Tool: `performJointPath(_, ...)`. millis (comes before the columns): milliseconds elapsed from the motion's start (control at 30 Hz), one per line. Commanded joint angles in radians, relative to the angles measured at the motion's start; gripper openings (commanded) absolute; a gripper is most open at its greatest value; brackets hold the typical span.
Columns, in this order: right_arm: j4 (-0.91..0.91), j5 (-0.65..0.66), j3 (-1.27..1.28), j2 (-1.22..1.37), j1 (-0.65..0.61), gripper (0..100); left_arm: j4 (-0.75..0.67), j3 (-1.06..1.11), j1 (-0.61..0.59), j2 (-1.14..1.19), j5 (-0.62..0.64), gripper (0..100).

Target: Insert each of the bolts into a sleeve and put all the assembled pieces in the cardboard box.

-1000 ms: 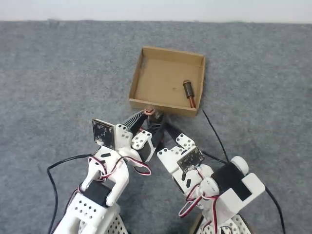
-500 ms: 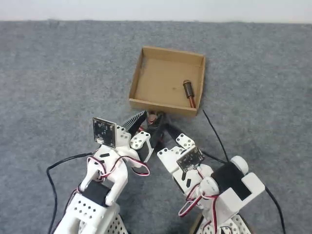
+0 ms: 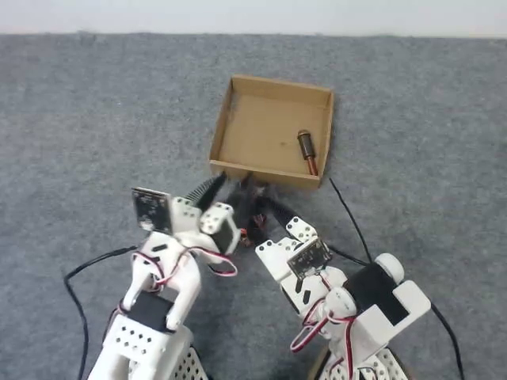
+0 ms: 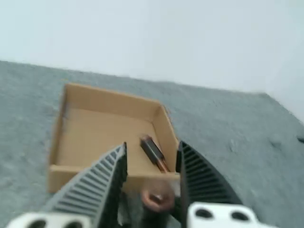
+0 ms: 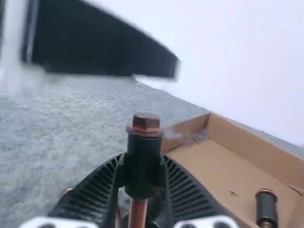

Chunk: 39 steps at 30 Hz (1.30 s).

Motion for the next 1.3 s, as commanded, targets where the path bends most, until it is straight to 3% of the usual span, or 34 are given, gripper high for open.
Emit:
performJointPath(0,-0.01,-0.02,0.02,-0.004,0.036,0.7,0.006,-0.084,-0.106,-0.017,0.018,16)
performJointPath(367,-0.015,-0.02,0.02,-0.005,0.084,0.7,0.198,-0.068,-0.413,-0.017,0.017,16)
performJointPath(600,-0.015,-0.018,0.018,-0.013,0.091,0.7,0.212,0.051,-0.552,-0.015,0.012,16)
performJointPath(700,-0.077,-0.014,0.017,-0.015,0.125,0.7,0.285,0.051,-0.605,-0.017,-0.064,16)
performJointPath(867,-0.148,-0.011,-0.08,-0.015,0.191,0.7,0.321,0.05,-0.611,-0.017,-0.14,14)
performJointPath(1033,-0.14,-0.009,-0.215,-0.015,0.243,0.7,0.319,0.05,-0.611,-0.017,-0.141,0)
performJointPath(1267,0.11,-0.009,-0.428,-0.015,0.312,0.7,0.322,0.05,-0.611,-0.015,-0.141,1)
